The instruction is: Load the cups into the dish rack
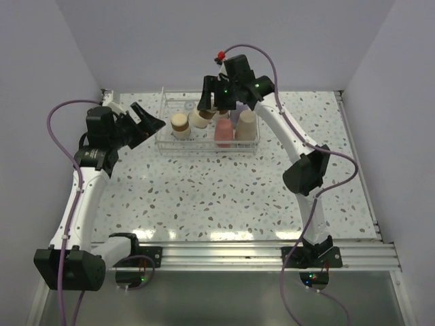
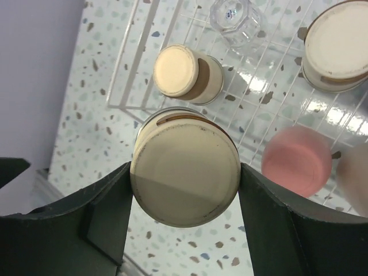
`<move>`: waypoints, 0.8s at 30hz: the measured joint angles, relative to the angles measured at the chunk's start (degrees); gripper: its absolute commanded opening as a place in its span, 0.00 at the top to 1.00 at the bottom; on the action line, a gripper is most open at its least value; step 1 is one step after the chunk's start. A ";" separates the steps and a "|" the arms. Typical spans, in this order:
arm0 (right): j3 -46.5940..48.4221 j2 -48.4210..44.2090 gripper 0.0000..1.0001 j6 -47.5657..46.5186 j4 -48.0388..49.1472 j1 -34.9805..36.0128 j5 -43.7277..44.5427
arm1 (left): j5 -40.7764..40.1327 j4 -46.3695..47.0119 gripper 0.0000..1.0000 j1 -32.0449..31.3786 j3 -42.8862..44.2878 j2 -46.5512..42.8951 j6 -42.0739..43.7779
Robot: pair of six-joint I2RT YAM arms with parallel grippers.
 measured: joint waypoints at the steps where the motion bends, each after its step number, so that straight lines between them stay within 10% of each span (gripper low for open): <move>1: 2.47 1.60 1.00 -1.29 -1.25 1.07 2.08 | -0.31 -0.44 0.12 0.00 0.09 0.09 0.35; 24: 9.55 14.62 1.00 -10.34 -4.17 9.42 24.44 | -2.97 -4.24 0.13 -1.97 4.04 4.04 3.85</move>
